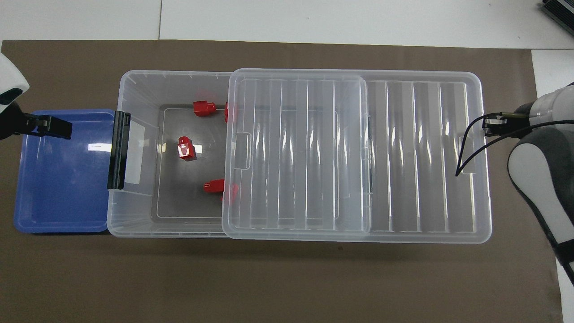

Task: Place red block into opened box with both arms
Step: 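Slide the clear lid back over the box with the right gripper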

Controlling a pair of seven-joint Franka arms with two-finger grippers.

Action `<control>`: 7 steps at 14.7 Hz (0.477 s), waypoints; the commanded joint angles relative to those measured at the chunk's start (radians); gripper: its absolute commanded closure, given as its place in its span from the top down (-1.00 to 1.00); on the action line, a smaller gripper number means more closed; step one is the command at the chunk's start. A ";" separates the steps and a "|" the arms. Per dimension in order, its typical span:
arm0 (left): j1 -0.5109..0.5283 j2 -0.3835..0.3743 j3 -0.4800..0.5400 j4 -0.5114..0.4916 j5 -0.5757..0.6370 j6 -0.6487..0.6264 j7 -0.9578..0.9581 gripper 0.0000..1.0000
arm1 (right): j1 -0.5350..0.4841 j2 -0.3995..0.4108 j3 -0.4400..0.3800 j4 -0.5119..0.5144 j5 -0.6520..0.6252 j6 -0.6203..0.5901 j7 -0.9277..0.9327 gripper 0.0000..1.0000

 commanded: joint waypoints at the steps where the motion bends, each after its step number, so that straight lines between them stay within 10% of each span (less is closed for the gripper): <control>1: 0.000 -0.030 -0.003 0.009 -0.008 -0.053 0.021 1.00 | 0.019 -0.012 0.011 -0.011 0.005 -0.040 0.015 -1.00; 7: -0.024 -0.026 0.032 0.035 -0.060 -0.110 0.052 1.00 | 0.125 -0.018 0.011 -0.011 0.005 -0.086 0.018 -1.00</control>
